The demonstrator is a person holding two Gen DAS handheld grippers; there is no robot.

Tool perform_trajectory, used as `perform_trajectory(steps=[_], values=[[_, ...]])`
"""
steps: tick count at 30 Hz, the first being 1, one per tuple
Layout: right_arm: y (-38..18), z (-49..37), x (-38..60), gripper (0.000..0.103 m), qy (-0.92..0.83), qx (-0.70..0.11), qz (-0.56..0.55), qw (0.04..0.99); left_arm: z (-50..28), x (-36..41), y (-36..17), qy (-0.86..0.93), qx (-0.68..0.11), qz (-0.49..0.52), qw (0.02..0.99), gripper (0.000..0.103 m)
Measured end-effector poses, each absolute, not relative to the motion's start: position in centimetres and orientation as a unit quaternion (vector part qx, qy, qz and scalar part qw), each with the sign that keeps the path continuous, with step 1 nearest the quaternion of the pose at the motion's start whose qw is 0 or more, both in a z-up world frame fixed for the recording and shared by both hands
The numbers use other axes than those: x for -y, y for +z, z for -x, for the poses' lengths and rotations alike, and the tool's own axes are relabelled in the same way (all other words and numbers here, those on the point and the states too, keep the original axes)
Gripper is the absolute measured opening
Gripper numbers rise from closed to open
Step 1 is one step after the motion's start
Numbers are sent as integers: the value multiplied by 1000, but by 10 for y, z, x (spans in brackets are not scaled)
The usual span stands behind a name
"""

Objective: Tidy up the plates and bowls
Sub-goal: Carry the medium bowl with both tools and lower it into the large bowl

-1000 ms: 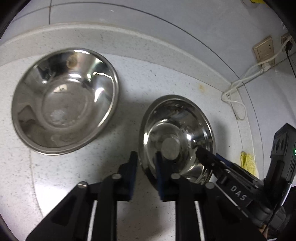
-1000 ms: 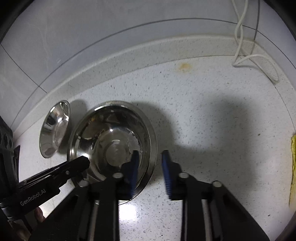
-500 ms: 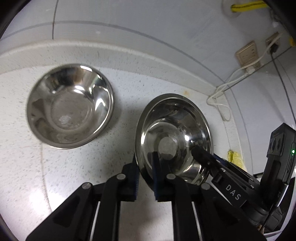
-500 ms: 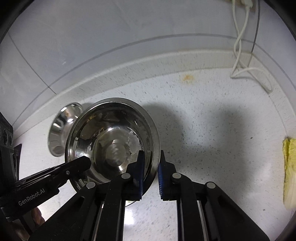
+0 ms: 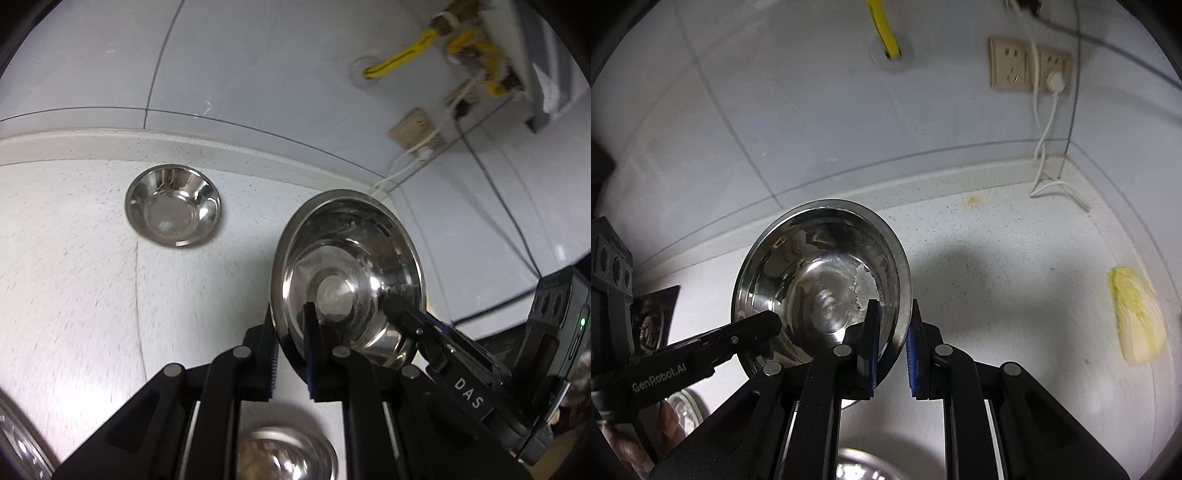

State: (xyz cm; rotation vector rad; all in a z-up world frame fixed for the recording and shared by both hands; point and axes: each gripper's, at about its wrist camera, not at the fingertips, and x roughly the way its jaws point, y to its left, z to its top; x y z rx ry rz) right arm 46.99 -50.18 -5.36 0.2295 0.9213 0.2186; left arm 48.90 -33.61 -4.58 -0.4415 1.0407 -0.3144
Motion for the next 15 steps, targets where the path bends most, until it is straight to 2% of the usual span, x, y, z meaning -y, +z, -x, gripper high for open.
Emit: perform_trajectory(steps=[6, 15], values=[[-34, -391, 502, 12, 101, -424, -112, 893, -413, 339, -27, -167, -490, 204, 831, 11], [-48, -297, 514, 12, 101, -429, -121, 889, -324, 340, -36, -178, -496, 197, 827, 11]])
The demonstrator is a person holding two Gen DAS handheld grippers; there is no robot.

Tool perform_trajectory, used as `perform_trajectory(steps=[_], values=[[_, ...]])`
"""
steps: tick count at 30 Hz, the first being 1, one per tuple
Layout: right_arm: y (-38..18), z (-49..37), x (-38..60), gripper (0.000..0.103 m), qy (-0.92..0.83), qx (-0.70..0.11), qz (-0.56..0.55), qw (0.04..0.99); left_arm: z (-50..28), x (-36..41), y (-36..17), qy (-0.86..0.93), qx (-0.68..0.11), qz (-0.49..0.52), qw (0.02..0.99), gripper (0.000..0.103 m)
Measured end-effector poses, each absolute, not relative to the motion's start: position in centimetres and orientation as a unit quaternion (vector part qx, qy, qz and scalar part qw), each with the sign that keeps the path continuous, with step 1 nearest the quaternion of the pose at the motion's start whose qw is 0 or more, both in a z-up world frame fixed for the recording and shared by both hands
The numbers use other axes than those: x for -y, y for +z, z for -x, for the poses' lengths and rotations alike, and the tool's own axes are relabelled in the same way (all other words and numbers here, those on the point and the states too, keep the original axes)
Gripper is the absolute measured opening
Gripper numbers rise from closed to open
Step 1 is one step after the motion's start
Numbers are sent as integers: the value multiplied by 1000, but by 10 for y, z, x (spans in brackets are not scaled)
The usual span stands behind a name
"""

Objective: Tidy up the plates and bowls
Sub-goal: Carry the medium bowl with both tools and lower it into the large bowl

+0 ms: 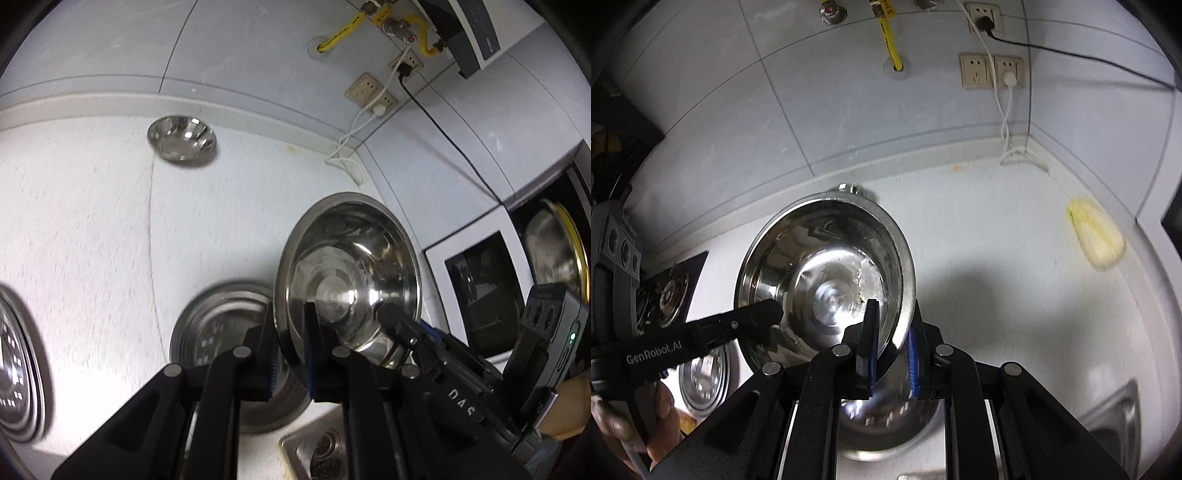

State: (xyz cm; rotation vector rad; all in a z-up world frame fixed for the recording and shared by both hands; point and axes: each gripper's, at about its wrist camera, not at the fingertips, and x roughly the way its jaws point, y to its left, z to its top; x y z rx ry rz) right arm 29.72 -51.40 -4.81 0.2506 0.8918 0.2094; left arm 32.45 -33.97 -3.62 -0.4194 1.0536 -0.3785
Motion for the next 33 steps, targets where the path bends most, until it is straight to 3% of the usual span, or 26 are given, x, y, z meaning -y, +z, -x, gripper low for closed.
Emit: perform_trajectory(steps=[18, 33], values=[[-176, -296, 506, 13, 112, -553, -139, 814, -306, 343, -156, -97, -590, 193, 778, 11], [-176, -299, 491, 13, 104, -548, -117, 822, -301, 344, -167, -80, -581, 169, 793, 14]])
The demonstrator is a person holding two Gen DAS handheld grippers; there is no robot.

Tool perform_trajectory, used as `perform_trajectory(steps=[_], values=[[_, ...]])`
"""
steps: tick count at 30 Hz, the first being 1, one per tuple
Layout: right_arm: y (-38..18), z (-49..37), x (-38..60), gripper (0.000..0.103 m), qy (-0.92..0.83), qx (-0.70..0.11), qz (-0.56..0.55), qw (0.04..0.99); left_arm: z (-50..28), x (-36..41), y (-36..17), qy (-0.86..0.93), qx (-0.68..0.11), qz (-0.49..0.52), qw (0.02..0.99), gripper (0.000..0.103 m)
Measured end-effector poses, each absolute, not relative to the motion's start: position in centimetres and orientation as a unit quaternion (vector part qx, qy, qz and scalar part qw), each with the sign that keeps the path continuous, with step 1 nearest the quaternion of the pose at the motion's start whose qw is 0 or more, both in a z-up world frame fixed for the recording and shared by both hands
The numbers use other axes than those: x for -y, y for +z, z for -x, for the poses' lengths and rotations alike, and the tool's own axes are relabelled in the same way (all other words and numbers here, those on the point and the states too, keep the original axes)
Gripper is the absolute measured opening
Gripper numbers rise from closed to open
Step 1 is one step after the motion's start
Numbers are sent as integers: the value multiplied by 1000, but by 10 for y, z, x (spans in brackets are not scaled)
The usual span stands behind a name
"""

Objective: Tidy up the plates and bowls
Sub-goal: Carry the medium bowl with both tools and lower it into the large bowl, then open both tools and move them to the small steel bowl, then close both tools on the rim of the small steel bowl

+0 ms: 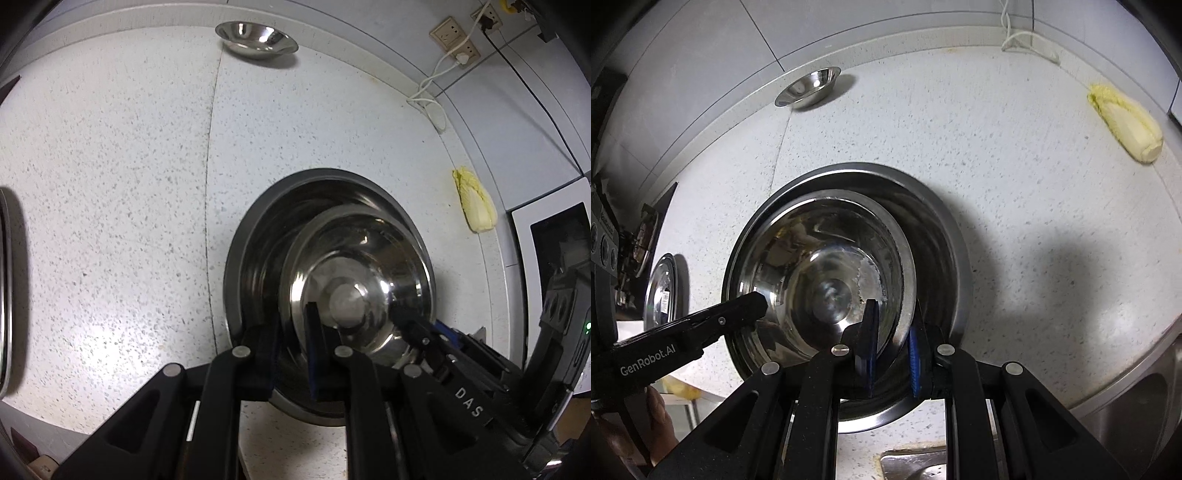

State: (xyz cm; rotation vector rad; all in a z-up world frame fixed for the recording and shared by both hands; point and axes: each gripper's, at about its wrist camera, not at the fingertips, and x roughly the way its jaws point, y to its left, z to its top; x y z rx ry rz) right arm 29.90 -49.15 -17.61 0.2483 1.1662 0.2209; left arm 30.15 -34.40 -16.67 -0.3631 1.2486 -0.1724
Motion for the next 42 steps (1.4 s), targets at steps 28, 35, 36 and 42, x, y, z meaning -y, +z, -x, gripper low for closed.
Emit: perform_trajectory(steps=[28, 35, 36, 42], values=[[-91, -361, 476, 57, 107, -471, -95, 871, -385, 242, -115, -54, -513, 190, 835, 48], [-82, -463, 436, 65, 134, -471, -137, 861, -468, 196, -129, -19, -513, 205, 833, 48], [-84, -476, 431, 65, 136, -473, -144, 859, -482, 191, -131, -17, -514, 211, 832, 48], [-111, -560, 395, 65, 133, -494, -155, 845, -550, 174, -146, -17, -510, 240, 826, 48]])
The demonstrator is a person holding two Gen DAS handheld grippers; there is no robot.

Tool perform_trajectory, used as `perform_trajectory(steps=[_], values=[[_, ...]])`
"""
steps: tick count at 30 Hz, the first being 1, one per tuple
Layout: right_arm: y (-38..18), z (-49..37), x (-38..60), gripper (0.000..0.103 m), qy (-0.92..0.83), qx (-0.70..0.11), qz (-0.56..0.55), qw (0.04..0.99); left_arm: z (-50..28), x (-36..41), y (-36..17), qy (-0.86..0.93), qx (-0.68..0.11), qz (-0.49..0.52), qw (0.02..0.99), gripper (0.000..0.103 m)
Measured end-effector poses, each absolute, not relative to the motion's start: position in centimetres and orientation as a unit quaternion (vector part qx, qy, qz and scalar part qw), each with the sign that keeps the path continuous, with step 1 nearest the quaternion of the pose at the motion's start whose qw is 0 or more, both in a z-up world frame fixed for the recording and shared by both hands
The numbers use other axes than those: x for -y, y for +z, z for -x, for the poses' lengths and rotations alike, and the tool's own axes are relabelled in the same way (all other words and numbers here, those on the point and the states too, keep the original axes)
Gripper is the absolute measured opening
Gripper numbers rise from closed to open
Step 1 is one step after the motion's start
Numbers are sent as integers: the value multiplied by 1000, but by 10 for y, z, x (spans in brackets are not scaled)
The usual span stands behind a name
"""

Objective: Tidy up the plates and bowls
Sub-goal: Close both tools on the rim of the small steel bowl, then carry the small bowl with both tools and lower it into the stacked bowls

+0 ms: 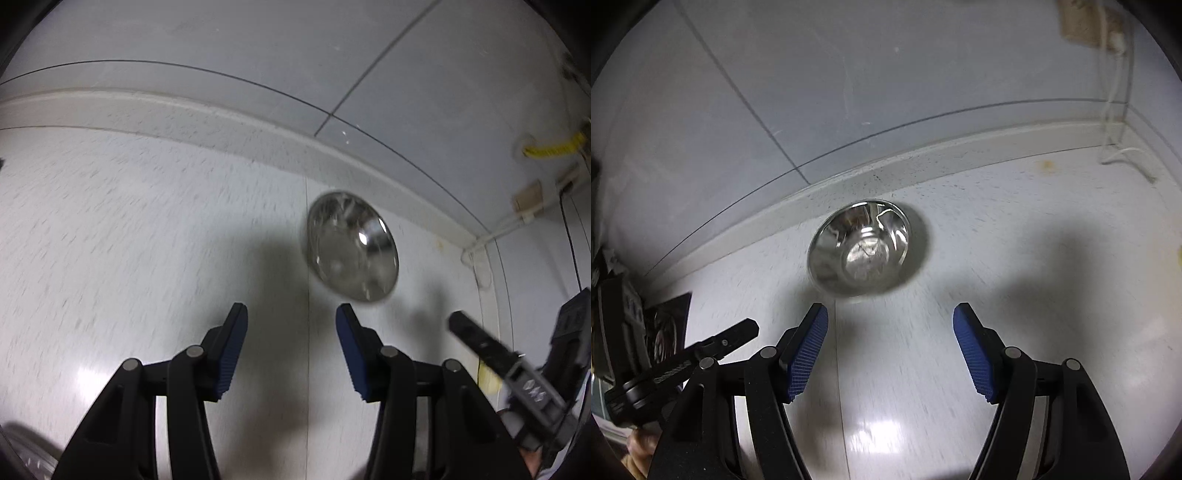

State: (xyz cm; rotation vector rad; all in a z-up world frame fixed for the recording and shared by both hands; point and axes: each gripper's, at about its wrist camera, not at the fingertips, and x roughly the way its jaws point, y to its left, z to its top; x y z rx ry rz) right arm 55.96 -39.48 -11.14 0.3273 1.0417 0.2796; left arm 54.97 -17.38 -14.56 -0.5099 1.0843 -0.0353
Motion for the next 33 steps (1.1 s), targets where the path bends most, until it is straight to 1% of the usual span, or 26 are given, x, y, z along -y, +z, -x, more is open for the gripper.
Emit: perform_trajectory(steps=[6, 12, 13, 14, 15, 16, 17, 18, 19, 20, 22, 25, 28, 33], values=[[-152, -606, 381, 65, 116, -518, -161, 832, -599, 175, -178, -19, -523, 243, 817, 48], [-176, -631, 377, 65, 116, -531, -152, 826, -626, 180, -203, -14, -523, 252, 814, 48], [-177, -634, 376, 60, 117, -531, -152, 825, -628, 180, -205, -13, -523, 256, 813, 48], [-179, -637, 376, 49, 120, -532, -152, 824, -630, 180, -208, -16, -521, 260, 813, 46], [-182, -639, 375, 44, 121, -534, -153, 823, -632, 181, -207, -16, -519, 258, 815, 45], [-185, -641, 375, 36, 121, -538, -153, 820, -634, 181, -207, -17, -518, 257, 816, 39], [-188, -643, 375, 29, 121, -540, -154, 819, -638, 183, -208, -25, -522, 257, 813, 26], [-191, -644, 374, 26, 123, -542, -154, 817, -639, 184, -209, -26, -525, 257, 811, 24], [-194, -644, 374, 19, 125, -545, -155, 815, -640, 184, -211, -26, -527, 257, 810, 18], [-197, -645, 374, 15, 129, -547, -159, 812, -641, 185, -212, -33, -529, 257, 808, 10], [-199, -643, 373, 11, 136, -543, -166, 812, -642, 187, -211, -38, -528, 255, 810, 6], [-196, -639, 370, 11, 130, -542, -165, 814, -634, 187, -199, -34, -513, 255, 819, 6], [-185, -634, 373, 11, 132, -532, -176, 818, -620, 184, -178, -27, -497, 252, 830, 6], [-144, -613, 379, 12, 136, -502, -192, 833, -591, 184, -123, -26, -461, 247, 852, 6]])
